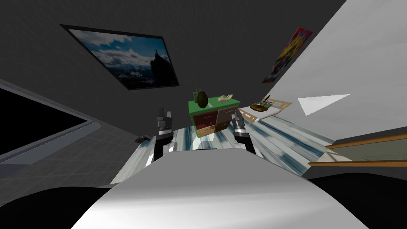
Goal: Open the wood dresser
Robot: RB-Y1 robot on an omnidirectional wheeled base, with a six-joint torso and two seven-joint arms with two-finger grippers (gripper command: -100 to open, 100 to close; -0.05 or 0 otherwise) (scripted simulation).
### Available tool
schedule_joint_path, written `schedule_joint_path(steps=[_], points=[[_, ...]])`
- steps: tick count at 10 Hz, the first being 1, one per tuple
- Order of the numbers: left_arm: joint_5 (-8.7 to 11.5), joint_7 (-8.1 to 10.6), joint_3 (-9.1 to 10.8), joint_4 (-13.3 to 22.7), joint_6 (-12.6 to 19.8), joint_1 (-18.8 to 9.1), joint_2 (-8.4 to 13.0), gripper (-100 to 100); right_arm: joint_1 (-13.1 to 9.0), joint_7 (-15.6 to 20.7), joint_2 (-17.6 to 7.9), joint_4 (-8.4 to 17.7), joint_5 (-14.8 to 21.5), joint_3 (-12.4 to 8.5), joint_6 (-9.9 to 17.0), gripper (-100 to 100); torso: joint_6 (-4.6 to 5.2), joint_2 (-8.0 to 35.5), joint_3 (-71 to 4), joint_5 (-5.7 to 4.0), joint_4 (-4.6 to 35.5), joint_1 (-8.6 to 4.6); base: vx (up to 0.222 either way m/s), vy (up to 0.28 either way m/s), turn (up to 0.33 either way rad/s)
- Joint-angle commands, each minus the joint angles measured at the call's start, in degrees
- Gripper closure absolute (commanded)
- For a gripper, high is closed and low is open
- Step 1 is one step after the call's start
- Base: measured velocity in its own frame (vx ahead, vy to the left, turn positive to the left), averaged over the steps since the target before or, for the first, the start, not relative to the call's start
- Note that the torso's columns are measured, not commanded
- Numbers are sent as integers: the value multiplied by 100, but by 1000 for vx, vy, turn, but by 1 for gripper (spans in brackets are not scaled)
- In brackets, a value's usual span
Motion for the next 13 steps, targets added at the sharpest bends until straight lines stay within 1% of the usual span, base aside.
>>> schedule_joint_path(steps=[1, 3, 9, 10, 11, 13], points=[[0, 0, 0, 0, 0, 0, 0, 0, 0, 0, 0, 0, 0, 0, 0, 0, 0, 232, -467, 0, 235, 0, 0, 0, 0], [0, 0, 0, -1, 0, 0, 0, 0, 0, 0, 0, -1, 0, 0, 0, 0, 0, 1003, -2014, 0, 1006, 0, 0, 0, 0], [0, 0, 0, -2, -1, 0, 0, 0, 0, 0, 0, -2, 0, 0, -1, 0, 0, 3539, -7073, 0, 3537, 0, 0, 0, 0], [0, 0, 0, -2, -1, 0, 0, 0, -37, 198, -220, 69, 98, 6, -46, -100, 0, 3962, -7919, 0, 3960, 0, 24, 16, -45], [0, 0, 0, 0, 0, 1, 0, 0, -60, 325, -300, 113, 161, 10, -75, -100, 1, 4149, -8316, 1, 4148, 4, 31, 35, -71], [0, 0, 0, 1, 0, 1, 0, 0, -120, 650, -432, 222, 322, 20, -150, -100, -1, 4214, -8456, 2, 4219, 7, 45, 39, -53]])
